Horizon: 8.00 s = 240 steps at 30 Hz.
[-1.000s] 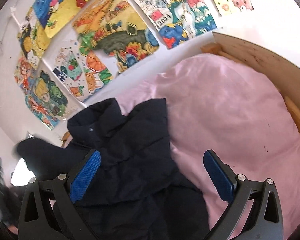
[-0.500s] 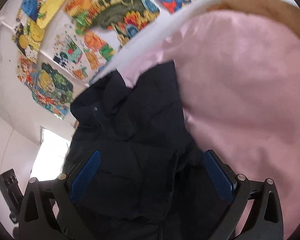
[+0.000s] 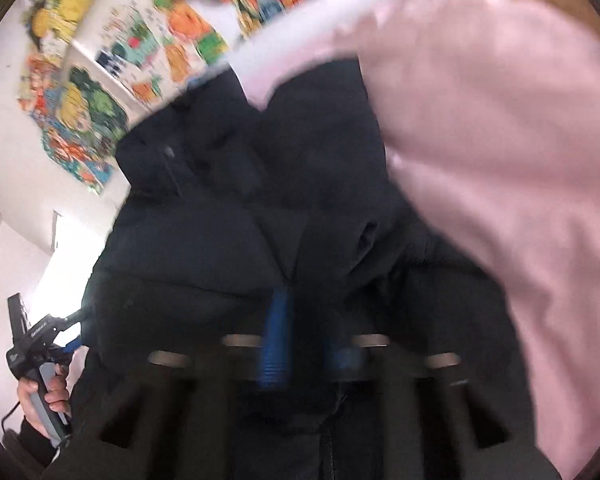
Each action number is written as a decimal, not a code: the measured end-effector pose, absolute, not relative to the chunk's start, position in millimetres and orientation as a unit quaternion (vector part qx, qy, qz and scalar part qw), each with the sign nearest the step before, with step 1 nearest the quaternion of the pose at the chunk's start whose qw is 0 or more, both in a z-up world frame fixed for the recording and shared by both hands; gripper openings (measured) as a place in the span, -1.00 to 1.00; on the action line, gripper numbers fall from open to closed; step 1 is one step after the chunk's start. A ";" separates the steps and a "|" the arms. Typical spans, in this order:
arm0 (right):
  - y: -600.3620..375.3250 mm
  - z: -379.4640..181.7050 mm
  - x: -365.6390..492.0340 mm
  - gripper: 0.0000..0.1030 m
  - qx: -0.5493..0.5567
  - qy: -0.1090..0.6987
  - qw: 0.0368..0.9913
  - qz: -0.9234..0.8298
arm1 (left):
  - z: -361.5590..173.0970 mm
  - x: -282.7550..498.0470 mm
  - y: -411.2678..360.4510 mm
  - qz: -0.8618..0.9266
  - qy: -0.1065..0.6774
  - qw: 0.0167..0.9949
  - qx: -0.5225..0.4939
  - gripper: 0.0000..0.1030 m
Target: Fold large clothes
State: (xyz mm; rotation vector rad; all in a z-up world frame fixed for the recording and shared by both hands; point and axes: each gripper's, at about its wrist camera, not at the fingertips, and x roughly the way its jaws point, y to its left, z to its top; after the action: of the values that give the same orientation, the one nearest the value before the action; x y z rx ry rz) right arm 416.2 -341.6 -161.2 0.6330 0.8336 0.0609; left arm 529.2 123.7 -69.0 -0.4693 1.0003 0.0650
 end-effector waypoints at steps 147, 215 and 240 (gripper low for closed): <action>-214.5 -173.6 569.7 -0.72 -0.063 0.353 0.932 0.056 | -122.5 601.2 -27.3 -0.137 0.422 0.895 0.055 -0.89; -214.5 -131.0 149.3 0.97 -0.247 0.460 0.852 0.033 | -79.5 140.3 -72.0 -0.128 0.416 0.842 0.320 0.99; -246.3 -74.5 165.5 -0.30 -0.126 0.346 0.929 0.031 | -87.0 163.1 -39.8 0.049 0.404 0.839 0.361 1.00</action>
State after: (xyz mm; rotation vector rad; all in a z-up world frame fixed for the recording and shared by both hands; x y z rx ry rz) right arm 165.5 -246.3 -74.5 -0.2572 0.7084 0.0626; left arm 163.1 -39.8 -87.0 0.7631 0.8547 0.1034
